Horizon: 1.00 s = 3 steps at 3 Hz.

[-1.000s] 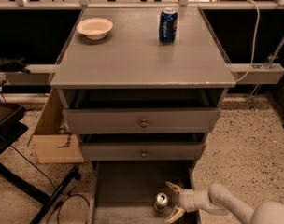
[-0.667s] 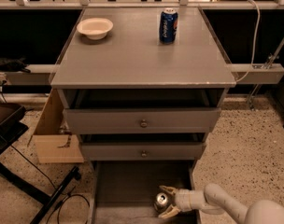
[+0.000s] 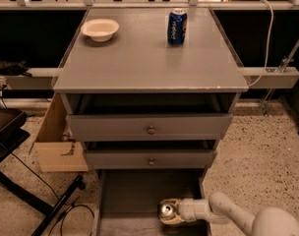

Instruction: Pick 7up can from bottom drawer and place on counter

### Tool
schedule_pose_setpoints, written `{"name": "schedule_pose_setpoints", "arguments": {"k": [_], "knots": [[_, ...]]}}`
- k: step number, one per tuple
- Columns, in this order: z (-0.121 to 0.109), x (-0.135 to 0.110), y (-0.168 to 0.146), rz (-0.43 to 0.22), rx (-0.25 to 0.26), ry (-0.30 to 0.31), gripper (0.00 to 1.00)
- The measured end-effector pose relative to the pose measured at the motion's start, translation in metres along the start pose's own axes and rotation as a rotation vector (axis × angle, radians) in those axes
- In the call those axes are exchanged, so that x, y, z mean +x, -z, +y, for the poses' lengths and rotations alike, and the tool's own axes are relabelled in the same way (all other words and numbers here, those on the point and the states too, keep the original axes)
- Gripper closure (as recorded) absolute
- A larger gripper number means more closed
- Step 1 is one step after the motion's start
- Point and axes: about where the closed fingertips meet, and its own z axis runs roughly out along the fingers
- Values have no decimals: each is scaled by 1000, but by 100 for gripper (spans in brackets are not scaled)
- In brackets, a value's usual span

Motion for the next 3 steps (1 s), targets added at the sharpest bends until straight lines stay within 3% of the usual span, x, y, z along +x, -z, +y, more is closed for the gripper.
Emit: {"name": "schedule_pose_setpoints", "arguments": {"k": [1,2,3], "knots": [[0,0,0,0,0,0,96],[1,-35,19,58,15,2,100],[-20,-85,57,159,123,-50,100]]}}
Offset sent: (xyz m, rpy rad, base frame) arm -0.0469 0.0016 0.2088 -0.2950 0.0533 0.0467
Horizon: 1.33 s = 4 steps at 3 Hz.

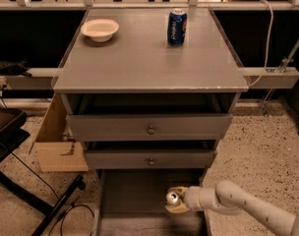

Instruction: Pick 7up can from bottom drawer and place on counter

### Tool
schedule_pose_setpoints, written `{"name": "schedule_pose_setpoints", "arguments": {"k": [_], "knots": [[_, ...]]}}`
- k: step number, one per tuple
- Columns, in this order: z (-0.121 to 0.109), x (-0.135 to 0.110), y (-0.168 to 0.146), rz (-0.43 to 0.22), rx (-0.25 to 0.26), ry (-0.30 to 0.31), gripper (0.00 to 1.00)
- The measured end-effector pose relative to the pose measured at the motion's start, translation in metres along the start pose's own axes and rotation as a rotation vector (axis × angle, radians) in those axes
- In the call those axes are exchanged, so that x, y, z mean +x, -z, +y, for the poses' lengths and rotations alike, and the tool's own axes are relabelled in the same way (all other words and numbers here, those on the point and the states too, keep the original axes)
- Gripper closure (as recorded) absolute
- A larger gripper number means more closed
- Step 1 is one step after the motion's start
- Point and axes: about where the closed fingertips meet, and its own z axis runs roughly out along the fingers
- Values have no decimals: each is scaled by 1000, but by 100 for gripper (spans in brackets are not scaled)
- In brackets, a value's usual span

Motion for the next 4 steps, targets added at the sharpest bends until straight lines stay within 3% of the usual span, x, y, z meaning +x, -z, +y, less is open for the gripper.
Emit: {"name": "schedule_pose_setpoints", "arguments": {"k": [1,2,3,4], "knots": [[11,-69,18,45,-10,-66,100],[62,-144,29,75,-121,-120,100],[86,-242,97,66,-164,-76,100],[75,-294,151,46,-114,-27,100]]}}
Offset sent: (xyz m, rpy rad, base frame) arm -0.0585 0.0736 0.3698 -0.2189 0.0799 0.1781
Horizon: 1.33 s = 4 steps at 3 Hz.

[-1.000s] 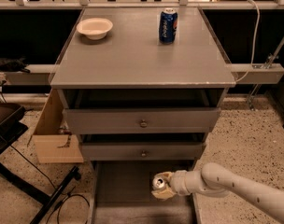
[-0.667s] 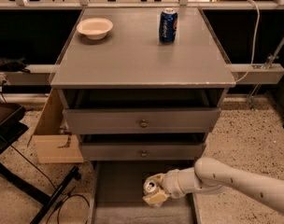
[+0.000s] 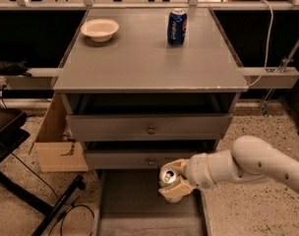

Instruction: Pick 7up can from bottom drawer and place on counter

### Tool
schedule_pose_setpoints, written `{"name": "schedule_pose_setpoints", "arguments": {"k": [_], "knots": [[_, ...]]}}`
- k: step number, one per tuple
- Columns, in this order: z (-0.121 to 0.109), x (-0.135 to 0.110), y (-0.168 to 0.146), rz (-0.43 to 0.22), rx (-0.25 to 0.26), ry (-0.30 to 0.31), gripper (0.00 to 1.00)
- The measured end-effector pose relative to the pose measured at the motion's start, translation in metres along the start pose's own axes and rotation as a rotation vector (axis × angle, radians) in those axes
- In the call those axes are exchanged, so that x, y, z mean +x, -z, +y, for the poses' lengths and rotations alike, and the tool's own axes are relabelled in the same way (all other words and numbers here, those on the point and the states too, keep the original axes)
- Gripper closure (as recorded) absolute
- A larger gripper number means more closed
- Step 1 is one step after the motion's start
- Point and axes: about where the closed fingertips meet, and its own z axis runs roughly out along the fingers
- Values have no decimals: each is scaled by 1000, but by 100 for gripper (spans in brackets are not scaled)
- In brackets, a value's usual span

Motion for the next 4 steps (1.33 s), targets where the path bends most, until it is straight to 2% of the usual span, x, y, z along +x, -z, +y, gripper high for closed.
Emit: {"name": "schedule_pose_setpoints", "arguments": {"k": [1,2,3,4], "knots": [[-13,-26,40,-68,108,-16,100],[-14,-33,43,-63,110,-15,100],[-22,-76,66,-36,125,-9,100],[-49,-136,92,-64,174,-43,100]]}}
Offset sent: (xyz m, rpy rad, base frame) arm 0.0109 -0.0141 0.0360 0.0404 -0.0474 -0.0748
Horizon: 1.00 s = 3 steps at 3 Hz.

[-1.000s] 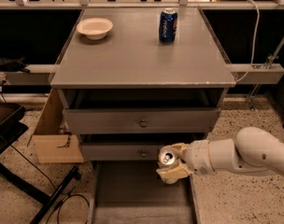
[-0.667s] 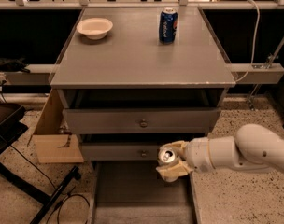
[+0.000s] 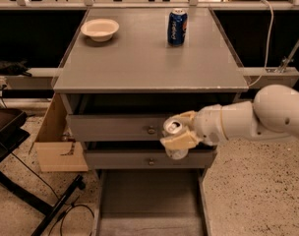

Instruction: Pick 7up can from bottom drawer and place on counter

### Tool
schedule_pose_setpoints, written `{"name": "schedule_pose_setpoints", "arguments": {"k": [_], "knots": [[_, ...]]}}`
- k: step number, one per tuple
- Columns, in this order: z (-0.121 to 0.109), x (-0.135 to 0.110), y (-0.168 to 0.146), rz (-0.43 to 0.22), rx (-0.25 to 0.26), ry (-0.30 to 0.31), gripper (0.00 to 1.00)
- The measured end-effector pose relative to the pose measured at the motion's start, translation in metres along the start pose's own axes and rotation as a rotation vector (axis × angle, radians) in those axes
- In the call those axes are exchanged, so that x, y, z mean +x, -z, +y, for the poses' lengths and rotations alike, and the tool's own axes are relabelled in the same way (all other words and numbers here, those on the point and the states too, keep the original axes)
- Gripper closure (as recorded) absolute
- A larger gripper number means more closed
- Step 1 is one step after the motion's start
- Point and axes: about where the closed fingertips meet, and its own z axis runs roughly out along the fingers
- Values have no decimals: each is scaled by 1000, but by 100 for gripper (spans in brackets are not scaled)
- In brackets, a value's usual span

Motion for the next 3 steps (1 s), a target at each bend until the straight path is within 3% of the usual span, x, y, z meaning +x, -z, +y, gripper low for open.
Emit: {"name": "schedule_pose_setpoints", "arguments": {"k": [2,3], "knots": [[-59,-110,23,-90,120,-74,100],[-102,-162,20,-163,170,-82,100]]}}
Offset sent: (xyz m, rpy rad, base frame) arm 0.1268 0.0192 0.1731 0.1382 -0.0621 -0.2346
